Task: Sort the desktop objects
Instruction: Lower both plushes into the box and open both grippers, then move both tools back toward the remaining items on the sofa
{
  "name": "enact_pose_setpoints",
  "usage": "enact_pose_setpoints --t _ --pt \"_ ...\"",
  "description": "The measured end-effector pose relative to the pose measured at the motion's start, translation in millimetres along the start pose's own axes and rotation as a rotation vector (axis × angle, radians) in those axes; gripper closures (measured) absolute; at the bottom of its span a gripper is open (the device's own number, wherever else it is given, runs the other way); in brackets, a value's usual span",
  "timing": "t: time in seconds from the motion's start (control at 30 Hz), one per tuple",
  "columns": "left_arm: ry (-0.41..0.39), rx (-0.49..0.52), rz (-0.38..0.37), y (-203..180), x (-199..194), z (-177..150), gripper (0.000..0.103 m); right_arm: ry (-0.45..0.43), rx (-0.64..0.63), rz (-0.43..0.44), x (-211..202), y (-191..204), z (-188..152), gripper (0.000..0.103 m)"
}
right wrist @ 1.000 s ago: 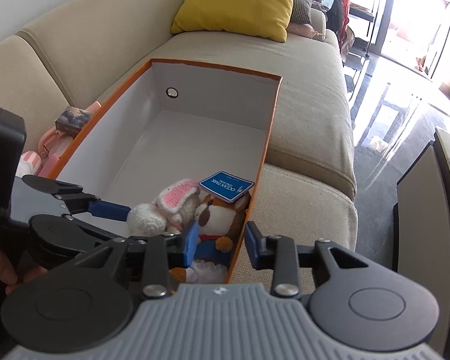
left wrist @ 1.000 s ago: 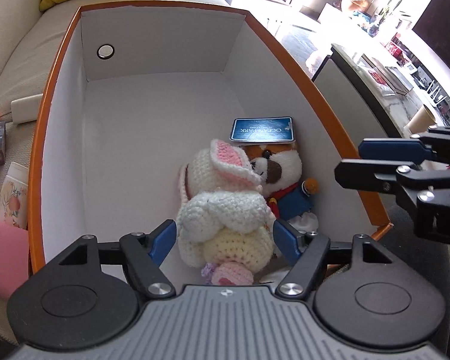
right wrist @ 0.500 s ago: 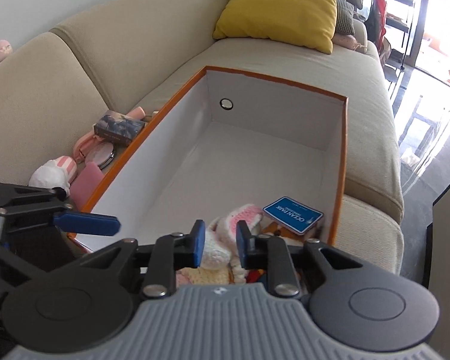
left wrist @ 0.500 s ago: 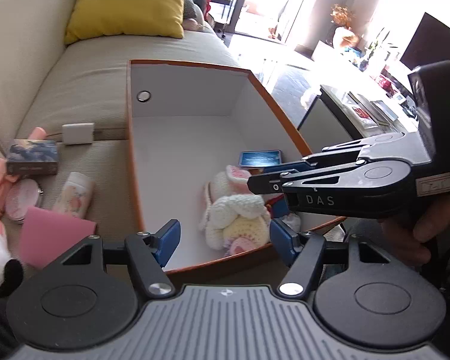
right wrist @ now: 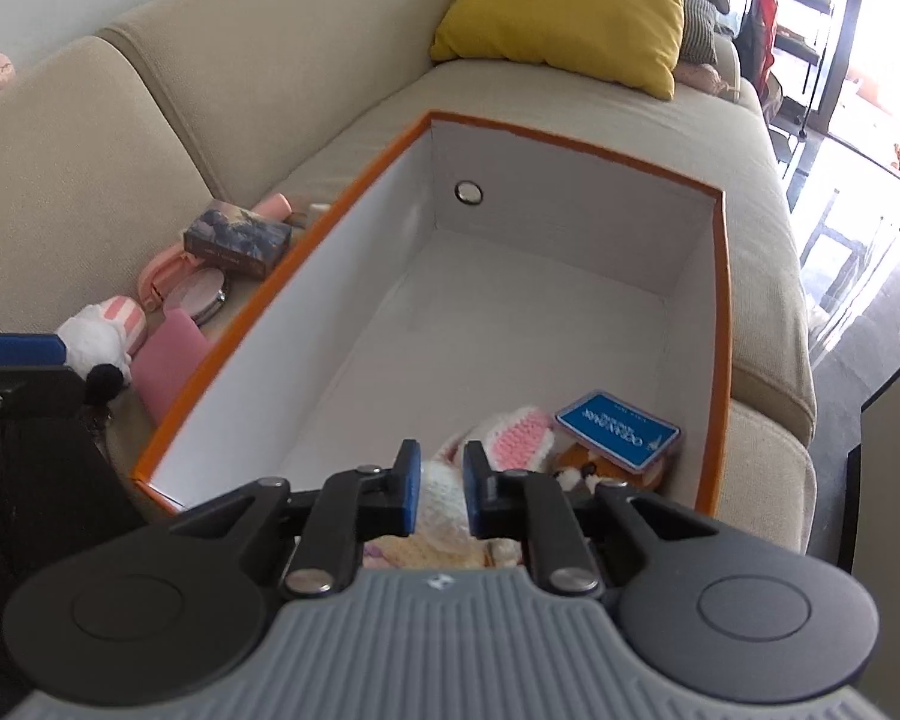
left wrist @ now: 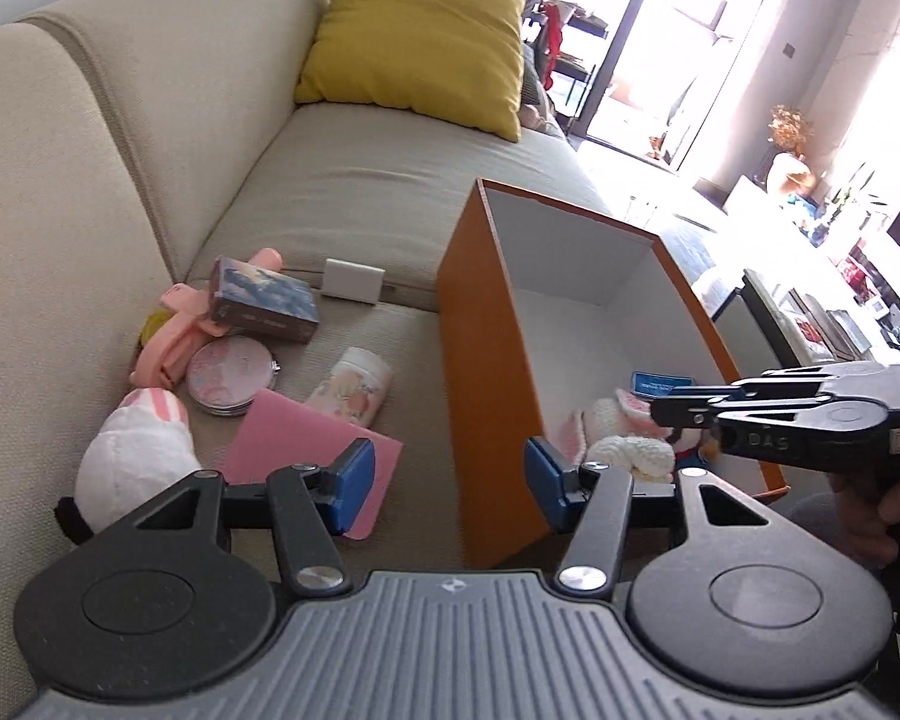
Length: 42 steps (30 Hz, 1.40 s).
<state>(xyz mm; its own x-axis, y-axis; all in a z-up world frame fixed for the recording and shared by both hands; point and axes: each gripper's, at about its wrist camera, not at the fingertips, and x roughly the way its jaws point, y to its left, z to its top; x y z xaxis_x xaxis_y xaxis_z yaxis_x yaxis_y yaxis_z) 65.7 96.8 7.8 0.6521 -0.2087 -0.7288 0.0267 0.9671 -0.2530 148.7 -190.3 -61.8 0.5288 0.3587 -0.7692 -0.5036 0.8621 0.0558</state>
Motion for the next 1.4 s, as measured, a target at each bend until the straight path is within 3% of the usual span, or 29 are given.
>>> enact_pose_setpoints --t 0.2,0.4,0.57,0.7,0.83,0.97,1.13,1.4 --pt "0.038 -0.057 0.081 31 2 -6 0.038 -0.085 -0.141 0.098 -15 56 24 0.086" --pt "0.06 -0.168 0.075 60 3 -13 0.038 -0.03 -0.293 0.136 17 112 32 0.086" --pt "0.102 -0.287 0.057 77 18 -19 0.038 0.033 -0.384 0.123 44 135 34 0.087" --pt "0.133 -0.304 0.079 79 32 -12 0.036 0.088 -0.45 0.118 63 142 38 0.088" --pt "0.195 -0.353 0.043 89 53 -6 0.036 0.12 -0.472 0.109 80 137 47 0.088" --pt "0.269 -0.45 0.015 102 80 -4 0.036 0.125 -0.483 0.112 89 131 56 0.087" --pt "0.32 -0.52 0.037 109 104 -3 0.036 0.145 -0.482 0.152 99 128 62 0.087" --pt "0.353 -0.536 0.052 111 118 -6 0.031 0.157 -0.467 0.161 110 125 62 0.087"
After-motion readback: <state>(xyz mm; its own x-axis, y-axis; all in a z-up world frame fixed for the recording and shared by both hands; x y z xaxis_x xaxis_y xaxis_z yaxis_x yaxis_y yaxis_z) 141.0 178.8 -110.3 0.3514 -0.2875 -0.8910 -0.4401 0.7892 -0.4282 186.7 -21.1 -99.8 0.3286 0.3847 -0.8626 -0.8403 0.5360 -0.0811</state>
